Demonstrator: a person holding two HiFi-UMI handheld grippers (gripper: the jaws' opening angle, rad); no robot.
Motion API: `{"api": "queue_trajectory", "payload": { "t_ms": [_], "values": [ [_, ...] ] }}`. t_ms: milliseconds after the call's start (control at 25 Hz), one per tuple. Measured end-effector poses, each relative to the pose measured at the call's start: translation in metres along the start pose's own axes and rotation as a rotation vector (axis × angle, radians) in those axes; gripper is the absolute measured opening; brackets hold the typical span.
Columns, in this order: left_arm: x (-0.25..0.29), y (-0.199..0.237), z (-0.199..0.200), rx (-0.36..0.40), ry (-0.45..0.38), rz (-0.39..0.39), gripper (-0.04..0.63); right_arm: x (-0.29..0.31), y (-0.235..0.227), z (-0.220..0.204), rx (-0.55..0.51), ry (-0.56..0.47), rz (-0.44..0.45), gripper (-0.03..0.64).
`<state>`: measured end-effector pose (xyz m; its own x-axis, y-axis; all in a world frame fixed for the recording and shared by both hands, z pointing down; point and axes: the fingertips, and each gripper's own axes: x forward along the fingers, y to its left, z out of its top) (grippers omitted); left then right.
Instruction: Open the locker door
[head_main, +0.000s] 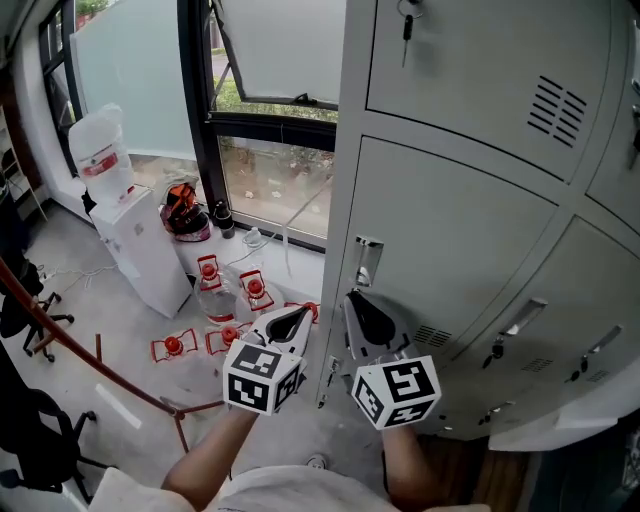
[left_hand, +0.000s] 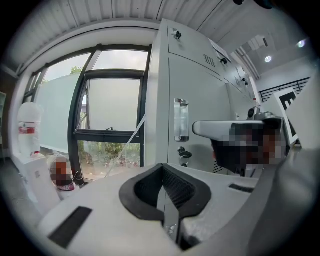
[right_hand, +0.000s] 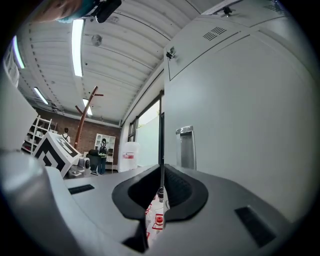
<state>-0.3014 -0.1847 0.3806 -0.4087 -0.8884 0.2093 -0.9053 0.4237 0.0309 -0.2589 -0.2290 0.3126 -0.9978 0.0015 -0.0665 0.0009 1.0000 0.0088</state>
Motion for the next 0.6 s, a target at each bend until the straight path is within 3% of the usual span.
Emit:
{"api": "queue_trajectory", "payload": {
  "t_ms": [200,320,600],
  "values": [
    [0.012,0.007,-0.004,-0.017,0.014,0.009,0.006,0.012,-0.011,0.004,-0.014,-0.007,-0.002,0.007],
    [0.019,0.011,-0.005,-0.029,0.013,-0.002,0.006,0.017,-0.012,0.006,-0.02,-0.009,-0.001,0.049],
    [0.032,0.023,-0.004,-0.025,0.02,-0.065,0.006,0.032,-0.016,0.003,-0.053,0.009,-0.092,0.093]
  ]
}}
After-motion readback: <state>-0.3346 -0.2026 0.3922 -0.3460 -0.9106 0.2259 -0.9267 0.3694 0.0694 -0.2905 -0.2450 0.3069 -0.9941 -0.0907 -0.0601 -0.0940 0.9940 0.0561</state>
